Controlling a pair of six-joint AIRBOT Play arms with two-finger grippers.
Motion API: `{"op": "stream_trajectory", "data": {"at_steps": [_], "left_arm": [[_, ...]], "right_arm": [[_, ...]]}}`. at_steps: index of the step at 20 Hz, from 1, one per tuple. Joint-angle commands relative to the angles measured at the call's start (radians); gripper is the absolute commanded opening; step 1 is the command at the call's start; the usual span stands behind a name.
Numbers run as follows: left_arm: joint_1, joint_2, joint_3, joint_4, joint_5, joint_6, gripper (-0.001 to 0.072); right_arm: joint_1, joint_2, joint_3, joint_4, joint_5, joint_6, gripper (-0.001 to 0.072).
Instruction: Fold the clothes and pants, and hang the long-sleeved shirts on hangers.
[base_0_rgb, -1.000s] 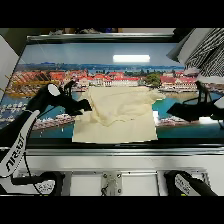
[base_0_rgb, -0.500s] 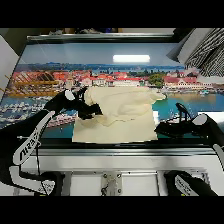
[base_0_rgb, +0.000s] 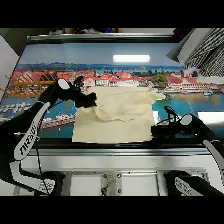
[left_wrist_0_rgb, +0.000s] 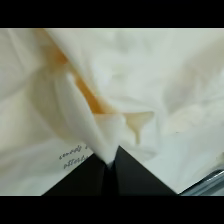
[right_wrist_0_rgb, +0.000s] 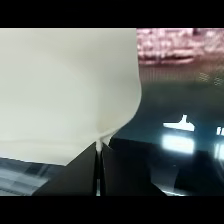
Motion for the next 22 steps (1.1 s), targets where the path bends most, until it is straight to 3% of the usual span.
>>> {"op": "stream_trajectory", "data": {"at_steps": [1,4,7,11,12,13,14,18,19,20,22], "left_arm": [[0.081,0.061,0.103,0.009,-0.111,0.032,0.0012],[0.153,0.229,0.064,0.040,-0.153,0.031,0.0011],[0.171,0.426,-0.067,0.040,-0.154,0.018,0.0011],[0.128,0.554,-0.231,0.119,-0.071,-0.036,0.0011],[0.122,0.560,-0.269,0.140,-0.027,-0.041,0.0011],[0.124,0.559,-0.300,0.153,0.013,-0.042,0.0012],[0.127,0.549,-0.321,0.170,0.048,-0.045,0.0011],[0.188,0.462,-0.336,0.172,0.045,-0.045,0.0012],[0.201,0.442,-0.336,0.174,0.027,-0.044,0.0012],[0.208,0.423,-0.336,0.177,0.011,-0.044,0.0012],[0.209,0.392,-0.337,0.189,-0.014,-0.034,0.0012]], "right_arm": [[-0.059,-0.001,0.153,-0.089,0.038,0.000,0.0006],[-0.162,-0.056,0.506,-0.196,0.059,0.036,0.0004],[-0.190,-0.229,0.906,-0.206,0.060,0.088,0.0004],[-0.129,-0.447,1.266,-0.189,0.058,0.143,0.0023],[-0.116,-0.472,1.300,-0.159,0.059,0.143,0.0241],[-0.108,-0.476,1.306,-0.127,0.060,0.140,0.0558],[-0.108,-0.471,1.306,-0.118,0.077,0.129,0.0651],[-0.134,-0.396,1.253,-0.192,0.308,0.001,0.0628],[-0.151,-0.350,1.178,-0.206,0.350,-0.014,0.0523],[-0.174,-0.292,1.074,-0.204,0.356,-0.016,0.0468],[-0.225,-0.148,0.778,-0.201,0.358,-0.015,0.0469]]}}
